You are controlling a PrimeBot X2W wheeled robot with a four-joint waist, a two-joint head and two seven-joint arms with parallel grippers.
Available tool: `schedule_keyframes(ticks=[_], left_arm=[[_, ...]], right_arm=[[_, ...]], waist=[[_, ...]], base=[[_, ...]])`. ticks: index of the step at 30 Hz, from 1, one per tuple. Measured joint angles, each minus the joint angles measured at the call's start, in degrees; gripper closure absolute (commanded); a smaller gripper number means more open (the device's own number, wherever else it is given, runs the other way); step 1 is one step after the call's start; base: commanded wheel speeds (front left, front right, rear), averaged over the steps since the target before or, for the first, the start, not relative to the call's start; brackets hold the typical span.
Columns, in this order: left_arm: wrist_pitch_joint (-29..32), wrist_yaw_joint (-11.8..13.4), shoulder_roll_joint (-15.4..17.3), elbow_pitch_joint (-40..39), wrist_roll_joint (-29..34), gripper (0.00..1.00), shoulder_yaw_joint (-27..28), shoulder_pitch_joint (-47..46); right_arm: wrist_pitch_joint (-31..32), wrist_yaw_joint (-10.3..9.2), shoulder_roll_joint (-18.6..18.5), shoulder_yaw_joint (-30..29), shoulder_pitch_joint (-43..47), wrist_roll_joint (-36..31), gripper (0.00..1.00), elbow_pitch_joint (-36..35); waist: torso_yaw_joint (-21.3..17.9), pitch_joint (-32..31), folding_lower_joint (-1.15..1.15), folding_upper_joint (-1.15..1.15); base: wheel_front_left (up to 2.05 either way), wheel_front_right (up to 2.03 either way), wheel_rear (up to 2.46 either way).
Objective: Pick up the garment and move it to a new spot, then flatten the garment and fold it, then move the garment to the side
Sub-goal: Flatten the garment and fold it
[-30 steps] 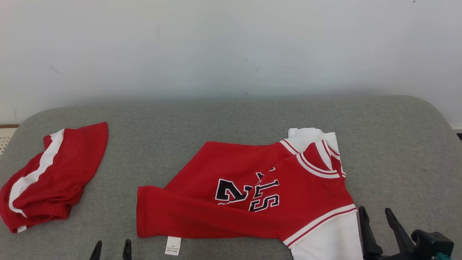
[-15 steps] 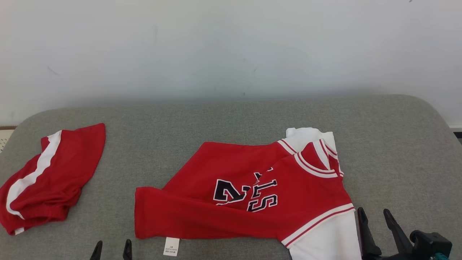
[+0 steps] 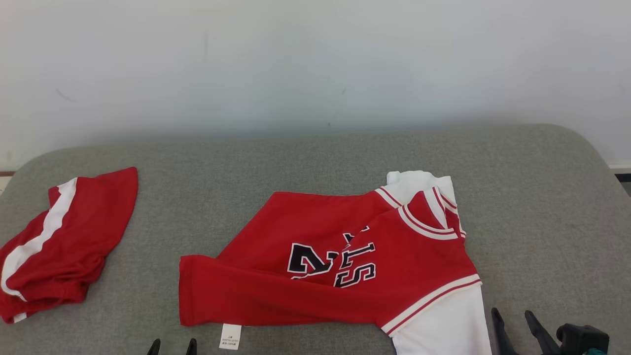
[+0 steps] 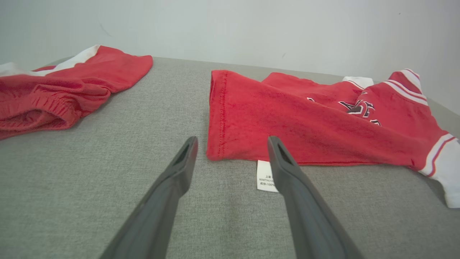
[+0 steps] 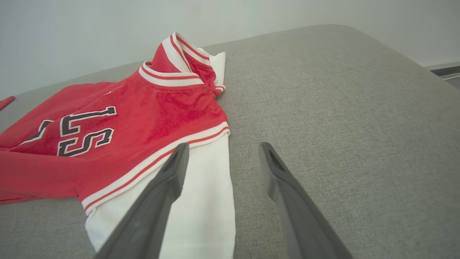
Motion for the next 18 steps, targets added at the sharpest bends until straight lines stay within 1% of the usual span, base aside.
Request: schedule_keyframes(ticks=[6,11,18], left_arm=[[0.00,-1.48,1.83,8.14,-0.16,0.00,-1.22,-4.55],[-0.35,-2.08,2.85,14.00,-0.26,0.00,-1.91,-8.98],[-0.58,-2.86,4.31,19.00,-0.07,0.00,-3.09,-14.61]], right_arm=[[0.75,0.00,-0.49,1.32,-1.82,0.38,0.00,4.59],[0.75,0.00,-0.54,2.50,-3.08,1.34,0.00,7.72],[0.82,0.00,-0.75,4.11,-4.66,3.24,0.00,10.88]], waist=[[-0.52,1.31,0.01,0.00],[-1.07,2.79,0.01,0.00],[-1.73,5.64,0.01,0.01]], base=[[0.00,0.00,0.00],[0.00,0.00,0.00],[0.00,0.00,0.00]])
